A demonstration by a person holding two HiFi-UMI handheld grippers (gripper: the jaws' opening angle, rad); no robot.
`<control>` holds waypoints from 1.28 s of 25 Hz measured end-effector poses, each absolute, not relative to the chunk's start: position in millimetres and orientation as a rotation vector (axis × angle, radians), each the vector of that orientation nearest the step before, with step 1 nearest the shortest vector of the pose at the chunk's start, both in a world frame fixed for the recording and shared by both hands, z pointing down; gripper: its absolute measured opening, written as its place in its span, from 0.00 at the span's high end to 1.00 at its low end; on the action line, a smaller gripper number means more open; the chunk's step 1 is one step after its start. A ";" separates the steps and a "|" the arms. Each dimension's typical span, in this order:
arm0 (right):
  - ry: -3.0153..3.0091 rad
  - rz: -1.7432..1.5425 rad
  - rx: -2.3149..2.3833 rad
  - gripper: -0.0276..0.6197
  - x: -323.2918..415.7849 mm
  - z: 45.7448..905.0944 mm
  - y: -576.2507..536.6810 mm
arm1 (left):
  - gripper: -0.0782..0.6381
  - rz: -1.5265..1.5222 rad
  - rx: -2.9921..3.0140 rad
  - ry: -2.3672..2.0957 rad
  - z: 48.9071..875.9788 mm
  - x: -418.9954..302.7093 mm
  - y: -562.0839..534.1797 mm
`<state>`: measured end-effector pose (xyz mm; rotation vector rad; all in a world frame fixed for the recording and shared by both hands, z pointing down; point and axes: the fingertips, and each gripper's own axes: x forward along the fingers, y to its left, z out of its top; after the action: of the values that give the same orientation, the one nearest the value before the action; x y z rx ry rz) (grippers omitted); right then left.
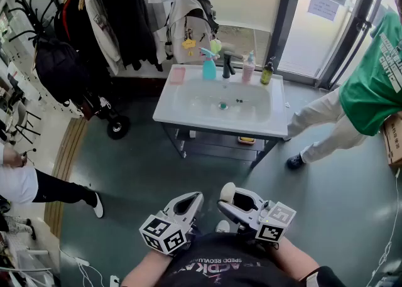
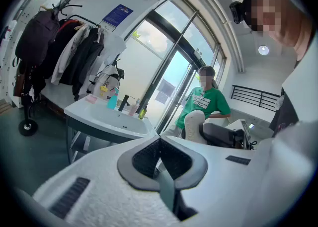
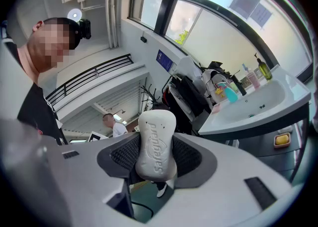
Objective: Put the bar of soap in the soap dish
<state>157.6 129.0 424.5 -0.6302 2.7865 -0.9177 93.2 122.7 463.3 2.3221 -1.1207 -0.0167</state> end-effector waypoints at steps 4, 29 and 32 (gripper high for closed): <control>2.786 -0.913 -0.628 0.65 161.3 423.8 129.6 | 0.88 -0.016 2.327 -1.121 462.5 97.1 123.2; 2.772 -0.938 -0.631 0.65 159.0 421.7 130.6 | 0.88 -0.011 2.331 -1.125 458.6 91.8 126.5; 2.774 -0.932 -0.636 0.65 158.1 424.4 128.4 | 0.88 -0.006 2.335 -1.131 461.5 90.1 124.5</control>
<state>158.1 128.4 424.4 -0.6365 2.7739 -0.9318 90.1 124.5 461.5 2.3346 -1.1313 -0.0058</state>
